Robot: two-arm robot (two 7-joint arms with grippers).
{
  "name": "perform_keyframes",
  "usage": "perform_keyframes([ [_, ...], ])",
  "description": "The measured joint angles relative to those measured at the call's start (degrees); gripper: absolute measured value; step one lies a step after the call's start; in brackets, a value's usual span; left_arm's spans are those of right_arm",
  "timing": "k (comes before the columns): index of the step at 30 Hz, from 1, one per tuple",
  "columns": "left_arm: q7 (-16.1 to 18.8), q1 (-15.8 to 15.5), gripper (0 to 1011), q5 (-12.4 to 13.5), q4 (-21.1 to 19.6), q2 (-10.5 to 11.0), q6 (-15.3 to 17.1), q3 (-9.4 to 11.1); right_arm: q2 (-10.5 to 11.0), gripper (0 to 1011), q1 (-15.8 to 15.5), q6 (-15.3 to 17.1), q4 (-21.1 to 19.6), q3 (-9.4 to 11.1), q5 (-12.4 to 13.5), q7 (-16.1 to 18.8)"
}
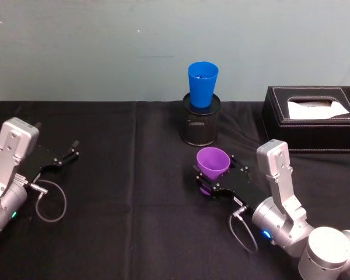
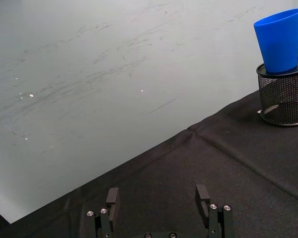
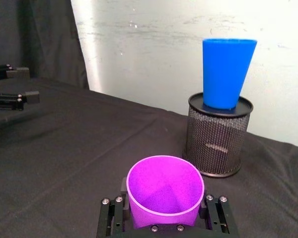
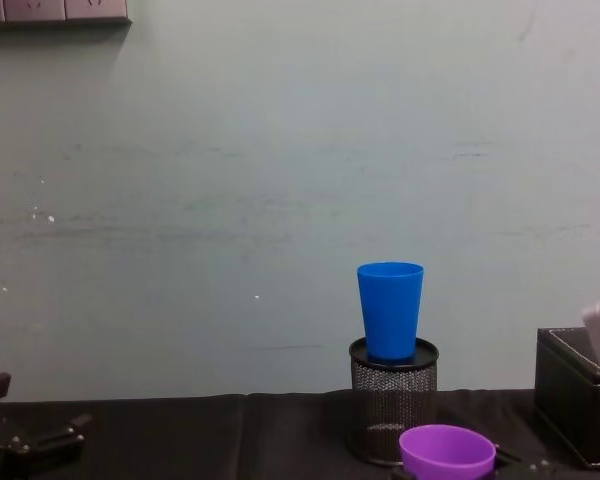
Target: Pick up one cup with a gripper and tap it against the other cup.
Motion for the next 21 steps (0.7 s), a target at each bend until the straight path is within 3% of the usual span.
perform_keyframes([
  [12,0.0,0.0,1000,0.0,0.0,0.0,0.0,0.0,1.4,726,-0.1,5.34,-7.3,2.82,-0.69,0.35],
  [21,0.0,0.0,1000,0.0,0.0,0.0,0.0,0.0,2.02,726,-0.28,10.86,-13.38,5.98,1.9,2.66],
])
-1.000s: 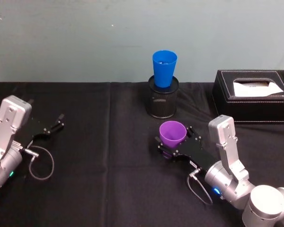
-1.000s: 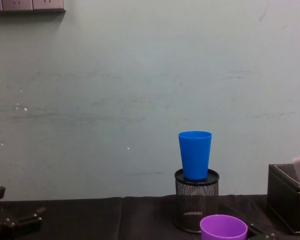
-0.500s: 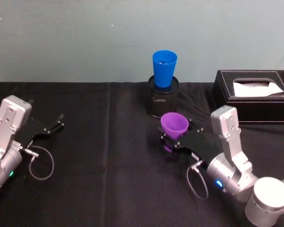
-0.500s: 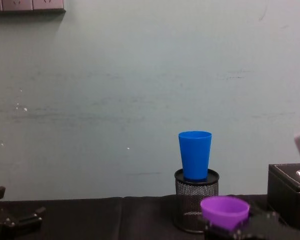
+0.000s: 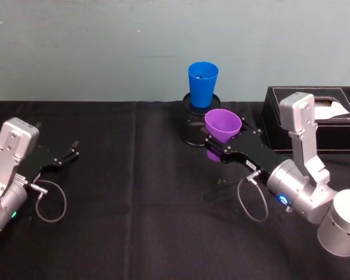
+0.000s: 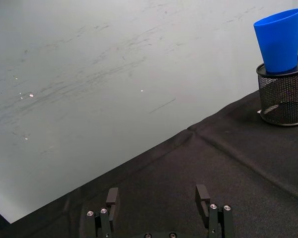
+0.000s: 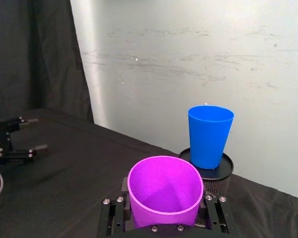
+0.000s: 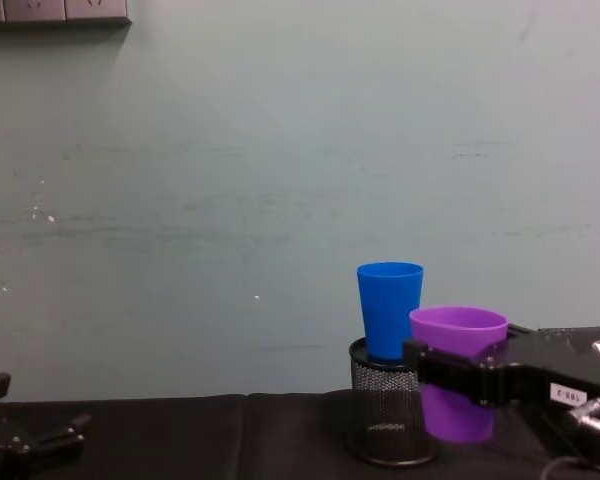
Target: Pick up one cup with a gripper and tap it against the other cup.
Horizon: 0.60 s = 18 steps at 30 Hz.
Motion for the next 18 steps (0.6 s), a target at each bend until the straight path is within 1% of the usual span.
perform_keyframes([
  [3,0.0,0.0,1000,0.0,0.0,0.0,0.0,0.0,-0.08,726,-0.11,0.38,-0.29,0.2,0.18,0.12],
  [18,0.0,0.0,1000,0.0,0.0,0.0,0.0,0.0,-0.03,726,-0.06,-0.06,0.13,-0.09,0.06,0.06],
])
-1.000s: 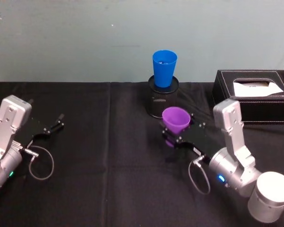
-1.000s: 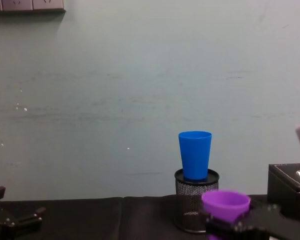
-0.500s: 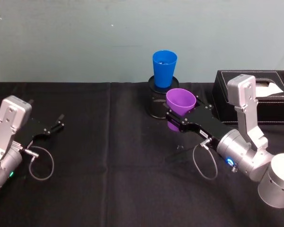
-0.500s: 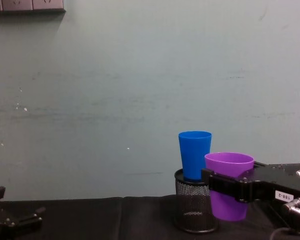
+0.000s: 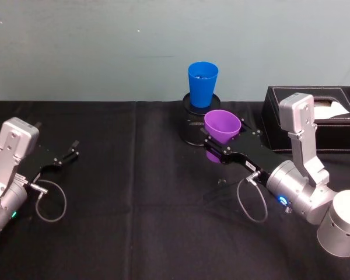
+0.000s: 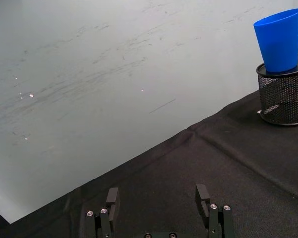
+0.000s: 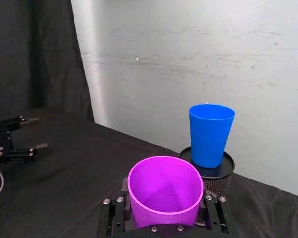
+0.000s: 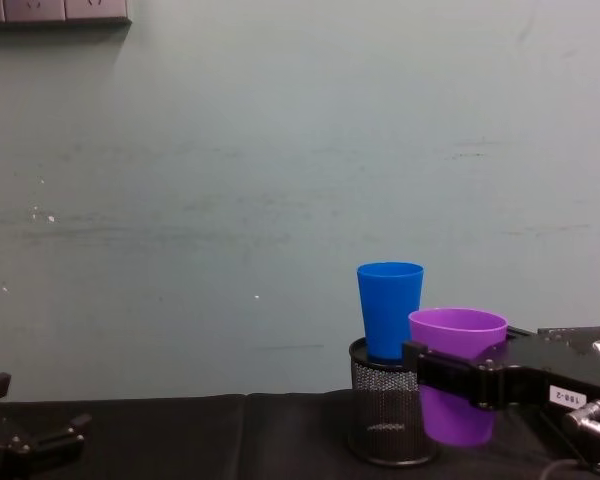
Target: Pick up one cup with a gripper and tap it against the other cup.
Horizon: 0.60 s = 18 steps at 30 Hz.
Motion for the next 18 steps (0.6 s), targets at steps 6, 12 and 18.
perform_keyframes([
  [6,0.0,0.0,1000,0.0,0.0,0.0,0.0,0.0,0.0,726,0.03,-0.11,0.06,-0.04,-0.05,-0.04],
  [12,0.0,0.0,1000,0.0,0.0,0.0,0.0,0.0,0.0,726,0.03,-0.17,0.11,-0.07,-0.09,-0.11],
  [18,0.0,0.0,1000,0.0,0.0,0.0,0.0,0.0,0.0,726,0.03,-0.22,0.15,-0.11,-0.13,-0.2],
])
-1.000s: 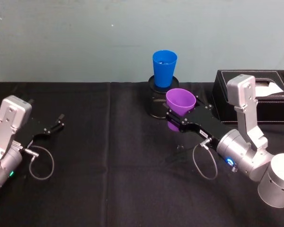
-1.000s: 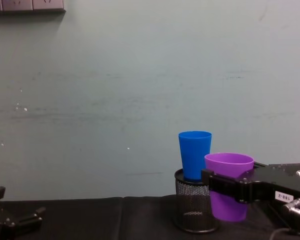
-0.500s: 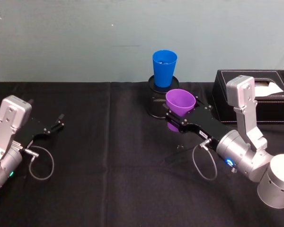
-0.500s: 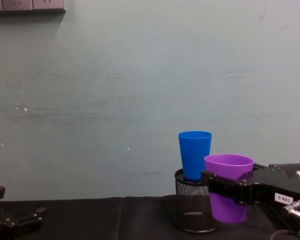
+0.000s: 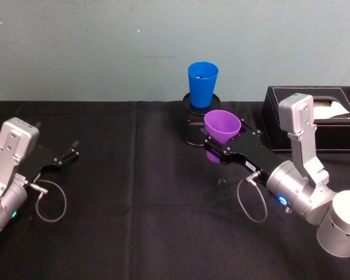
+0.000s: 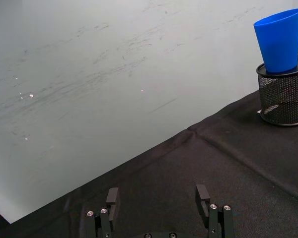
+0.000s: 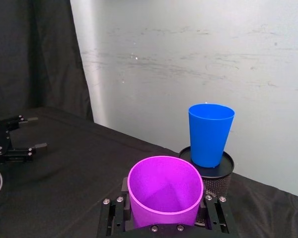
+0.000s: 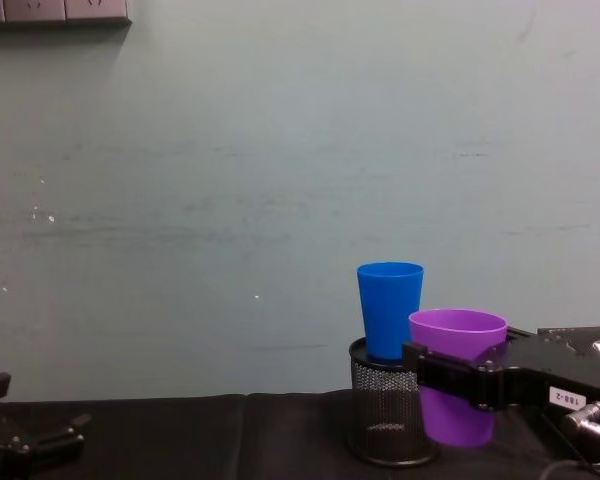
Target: Pick up one cup with a gripper and tap it against the other cup.
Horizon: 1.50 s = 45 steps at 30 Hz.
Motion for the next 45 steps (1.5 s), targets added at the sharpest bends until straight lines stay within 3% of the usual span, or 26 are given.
perform_keyframes([
  [45,0.0,0.0,1000,0.0,0.0,0.0,0.0,0.0,0.0,726,0.0,-0.03,0.02,-0.01,0.0,-0.03],
])
